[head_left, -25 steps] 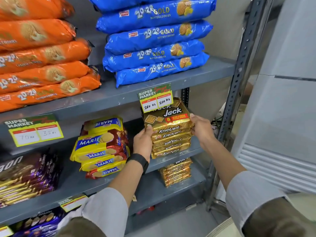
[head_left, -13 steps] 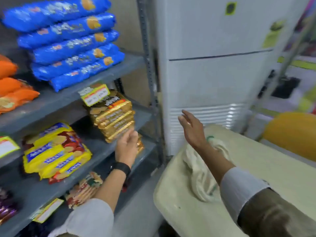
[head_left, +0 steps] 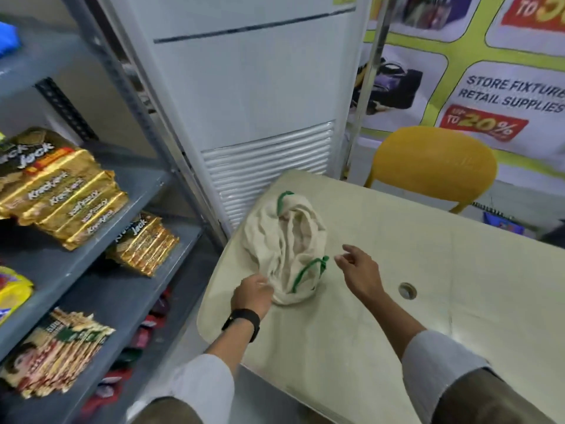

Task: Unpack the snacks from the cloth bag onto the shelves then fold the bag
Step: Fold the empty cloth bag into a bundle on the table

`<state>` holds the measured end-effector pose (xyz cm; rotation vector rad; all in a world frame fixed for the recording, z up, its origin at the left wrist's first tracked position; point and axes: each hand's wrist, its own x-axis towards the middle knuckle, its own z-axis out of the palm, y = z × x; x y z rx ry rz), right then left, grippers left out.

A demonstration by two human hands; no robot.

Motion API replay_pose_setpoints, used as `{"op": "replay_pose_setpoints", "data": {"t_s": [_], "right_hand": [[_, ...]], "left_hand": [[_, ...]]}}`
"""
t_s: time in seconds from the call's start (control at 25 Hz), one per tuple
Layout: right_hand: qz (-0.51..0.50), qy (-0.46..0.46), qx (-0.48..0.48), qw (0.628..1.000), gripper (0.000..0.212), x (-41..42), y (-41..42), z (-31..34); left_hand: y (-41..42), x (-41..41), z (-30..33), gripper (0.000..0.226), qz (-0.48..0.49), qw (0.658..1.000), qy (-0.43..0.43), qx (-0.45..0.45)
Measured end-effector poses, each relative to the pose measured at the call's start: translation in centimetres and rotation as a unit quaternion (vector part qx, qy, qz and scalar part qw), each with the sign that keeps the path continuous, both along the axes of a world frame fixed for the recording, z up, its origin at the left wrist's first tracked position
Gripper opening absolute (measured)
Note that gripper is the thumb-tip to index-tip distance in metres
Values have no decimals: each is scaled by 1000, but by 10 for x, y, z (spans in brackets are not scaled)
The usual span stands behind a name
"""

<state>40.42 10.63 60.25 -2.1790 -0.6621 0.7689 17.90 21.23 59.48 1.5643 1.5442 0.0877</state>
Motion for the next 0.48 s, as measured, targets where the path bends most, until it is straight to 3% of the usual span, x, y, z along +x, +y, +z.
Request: {"op": "replay_pose_setpoints", "data": {"t_s": [0.2,0.28,0.36,0.48], "right_hand": [[20,51,-167,985,51,6,30,-51],[11,134,-226,965,58,-8,38,-73],[14,193,-236,952,52,-24,39,-91],[24,179,-228,957,35,-15,44,-105]], "left_hand": [[-8,59,-35,31,-52,997,64,8],[15,72,-38,30,-64,992,92,57],[48,81,-37,30,-79,986,96,109],[112,108,-35,30,-107,974,95,174]]}}
